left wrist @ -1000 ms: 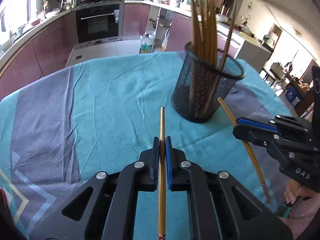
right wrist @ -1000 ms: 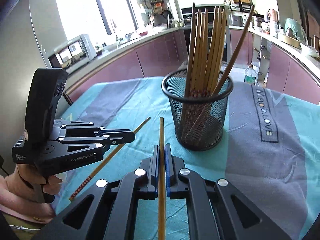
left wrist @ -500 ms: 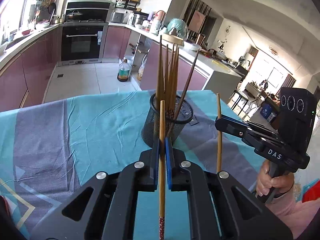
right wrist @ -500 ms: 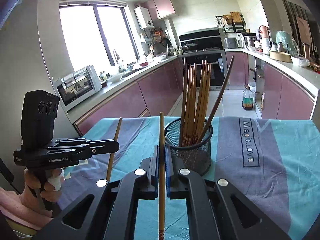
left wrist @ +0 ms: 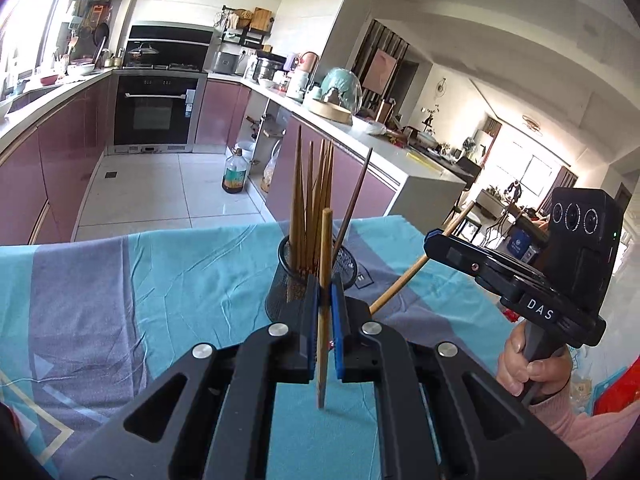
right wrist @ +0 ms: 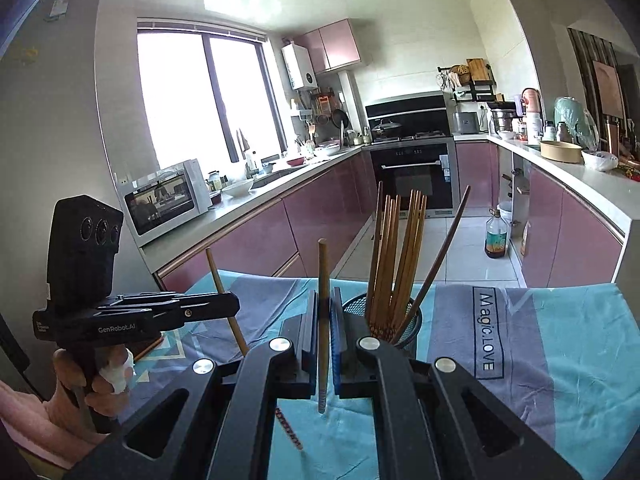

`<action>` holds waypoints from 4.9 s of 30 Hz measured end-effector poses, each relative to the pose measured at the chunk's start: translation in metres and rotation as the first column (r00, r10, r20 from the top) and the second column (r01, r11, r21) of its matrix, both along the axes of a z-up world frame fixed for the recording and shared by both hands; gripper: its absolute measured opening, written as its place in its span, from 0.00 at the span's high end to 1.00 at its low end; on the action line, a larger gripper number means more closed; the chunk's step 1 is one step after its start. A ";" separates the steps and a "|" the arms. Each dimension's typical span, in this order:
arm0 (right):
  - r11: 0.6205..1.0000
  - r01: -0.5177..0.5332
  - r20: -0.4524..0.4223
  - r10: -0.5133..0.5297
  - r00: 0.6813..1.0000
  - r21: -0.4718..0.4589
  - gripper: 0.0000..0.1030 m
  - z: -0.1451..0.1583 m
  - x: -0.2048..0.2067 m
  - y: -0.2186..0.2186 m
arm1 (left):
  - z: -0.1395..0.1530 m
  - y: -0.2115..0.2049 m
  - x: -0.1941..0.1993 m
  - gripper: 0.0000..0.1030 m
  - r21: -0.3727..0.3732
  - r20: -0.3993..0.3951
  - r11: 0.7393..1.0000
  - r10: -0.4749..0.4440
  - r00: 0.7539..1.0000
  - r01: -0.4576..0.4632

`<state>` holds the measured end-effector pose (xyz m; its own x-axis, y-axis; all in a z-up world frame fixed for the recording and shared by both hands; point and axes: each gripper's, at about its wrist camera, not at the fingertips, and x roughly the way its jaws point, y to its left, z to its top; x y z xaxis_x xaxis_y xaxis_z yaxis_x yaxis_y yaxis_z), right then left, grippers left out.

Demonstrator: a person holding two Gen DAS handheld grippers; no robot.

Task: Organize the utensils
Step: 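Lower the chopsticks into the mesh cup with both tools, then open both tools and withdraw them from the mesh cup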

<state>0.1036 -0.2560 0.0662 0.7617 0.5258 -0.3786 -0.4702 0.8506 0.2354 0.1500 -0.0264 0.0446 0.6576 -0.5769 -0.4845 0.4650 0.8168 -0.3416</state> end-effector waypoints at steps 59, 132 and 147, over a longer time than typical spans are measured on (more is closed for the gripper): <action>0.997 0.048 0.103 -0.042 0.994 -0.057 0.96 0.050 0.058 -0.004 | 0.084 -0.038 0.040 0.94 0.071 0.181 0.997 0.021 0.983 -0.034; 0.992 0.111 -0.096 -0.117 0.988 -0.067 0.61 -0.011 0.109 -0.006 | -0.017 -0.049 0.137 0.49 0.188 -0.006 0.976 0.114 0.993 -0.111; 0.982 0.160 0.010 -0.160 0.987 -0.098 0.06 -0.030 0.044 0.006 | -0.042 0.015 0.052 0.05 0.180 0.135 0.922 0.322 0.937 -0.343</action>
<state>0.1480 -0.2497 0.0364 0.8339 0.3576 -0.4205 -0.3266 0.9337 0.1466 0.2016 -0.0115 0.0027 0.8461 -0.2160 -0.4873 0.1785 0.9762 -0.1229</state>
